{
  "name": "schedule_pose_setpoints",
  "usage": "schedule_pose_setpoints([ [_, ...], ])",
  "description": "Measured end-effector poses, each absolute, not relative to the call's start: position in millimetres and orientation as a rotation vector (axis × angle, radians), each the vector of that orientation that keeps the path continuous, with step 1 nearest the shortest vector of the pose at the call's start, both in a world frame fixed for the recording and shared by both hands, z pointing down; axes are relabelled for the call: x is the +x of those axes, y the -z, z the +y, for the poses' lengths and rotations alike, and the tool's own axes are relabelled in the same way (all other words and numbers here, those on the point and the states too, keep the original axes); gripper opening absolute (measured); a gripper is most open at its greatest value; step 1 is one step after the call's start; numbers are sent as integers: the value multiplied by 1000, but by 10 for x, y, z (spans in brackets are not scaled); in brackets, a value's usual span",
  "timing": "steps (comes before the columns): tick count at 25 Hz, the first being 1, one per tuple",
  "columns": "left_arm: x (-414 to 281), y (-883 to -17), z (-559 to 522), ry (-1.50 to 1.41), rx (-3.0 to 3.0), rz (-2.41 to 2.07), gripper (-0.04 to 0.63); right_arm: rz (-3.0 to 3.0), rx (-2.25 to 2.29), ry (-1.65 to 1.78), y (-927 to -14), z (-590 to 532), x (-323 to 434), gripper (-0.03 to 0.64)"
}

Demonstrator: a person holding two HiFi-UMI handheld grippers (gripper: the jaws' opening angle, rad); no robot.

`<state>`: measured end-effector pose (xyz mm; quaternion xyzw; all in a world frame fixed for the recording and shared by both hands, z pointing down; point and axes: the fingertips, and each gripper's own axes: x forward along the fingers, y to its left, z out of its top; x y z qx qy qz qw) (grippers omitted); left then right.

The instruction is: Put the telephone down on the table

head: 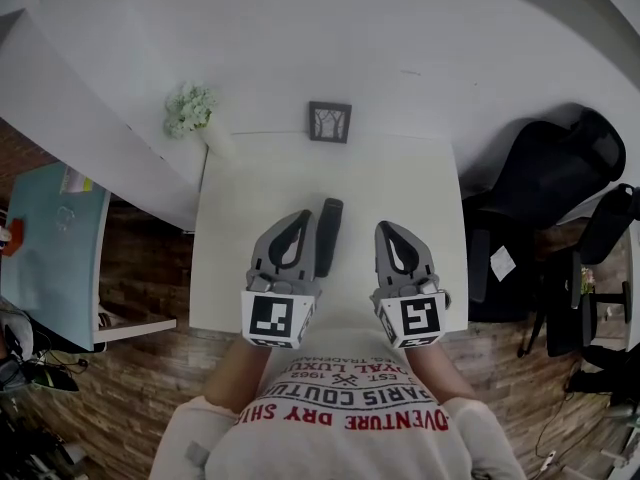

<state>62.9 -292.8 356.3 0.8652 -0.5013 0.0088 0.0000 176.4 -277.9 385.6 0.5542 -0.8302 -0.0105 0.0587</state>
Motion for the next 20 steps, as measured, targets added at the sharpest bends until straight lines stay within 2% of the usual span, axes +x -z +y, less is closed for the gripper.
schedule_pose_setpoints([
  [20, 654, -3732, -2946, -114, 2710, -1566, 25, -2514, 1621, -41, -4032, -2796, 1712, 24],
])
